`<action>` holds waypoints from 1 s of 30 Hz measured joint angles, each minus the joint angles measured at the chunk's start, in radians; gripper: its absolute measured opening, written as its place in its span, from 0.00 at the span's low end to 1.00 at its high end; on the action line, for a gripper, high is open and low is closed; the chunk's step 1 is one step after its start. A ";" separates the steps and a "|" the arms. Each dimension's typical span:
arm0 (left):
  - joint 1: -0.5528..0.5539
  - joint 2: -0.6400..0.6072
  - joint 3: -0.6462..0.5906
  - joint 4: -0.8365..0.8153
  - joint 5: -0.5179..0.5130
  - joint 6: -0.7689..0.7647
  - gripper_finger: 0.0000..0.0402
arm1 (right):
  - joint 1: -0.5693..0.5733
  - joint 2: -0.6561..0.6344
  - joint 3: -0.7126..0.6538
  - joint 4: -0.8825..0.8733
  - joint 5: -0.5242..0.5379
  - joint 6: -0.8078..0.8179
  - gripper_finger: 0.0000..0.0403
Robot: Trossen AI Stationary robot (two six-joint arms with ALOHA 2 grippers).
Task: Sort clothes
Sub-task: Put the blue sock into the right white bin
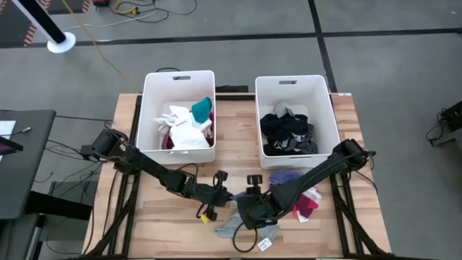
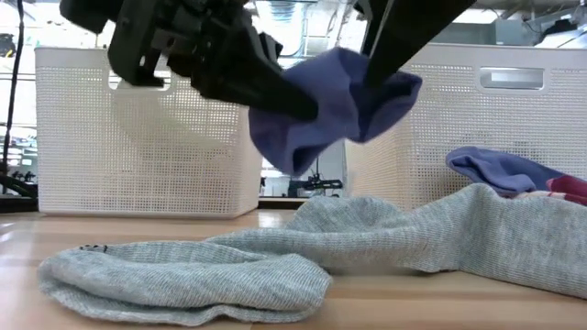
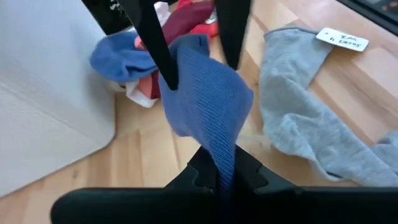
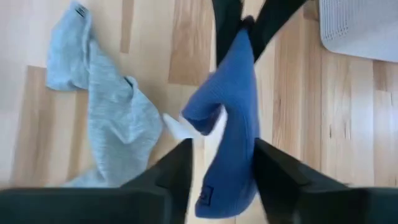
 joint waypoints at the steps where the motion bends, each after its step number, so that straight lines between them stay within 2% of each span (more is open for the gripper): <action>1: 0.000 -0.007 0.008 -0.022 -0.007 0.008 0.01 | 0.003 0.000 0.010 -0.005 -0.001 0.003 0.46; 4: -0.001 -0.032 0.035 -0.081 -0.030 0.029 0.01 | 0.007 0.000 0.038 -0.015 0.000 0.010 0.58; 7: -0.003 -0.059 0.052 -0.108 -0.045 0.055 0.01 | 0.012 0.000 0.063 -0.012 0.005 0.010 0.65; 10: -0.003 -0.088 0.058 -0.113 -0.046 0.075 0.01 | 0.011 0.000 0.080 -0.005 0.022 0.003 0.65; 15: -0.003 -0.147 0.058 -0.130 -0.047 0.096 0.01 | 0.012 0.000 0.105 -0.021 0.109 0.000 0.63; 19: -0.003 -0.184 0.058 -0.129 -0.047 0.117 0.01 | 0.012 0.000 0.131 -0.048 0.208 -0.026 0.59; 23: -0.003 -0.203 0.058 -0.130 -0.047 0.139 0.01 | 0.011 0.000 0.157 -0.047 0.238 -0.077 0.50; 30: -0.004 -0.206 0.058 -0.136 -0.085 0.178 0.04 | 0.011 0.001 0.197 -0.091 0.271 -0.106 0.22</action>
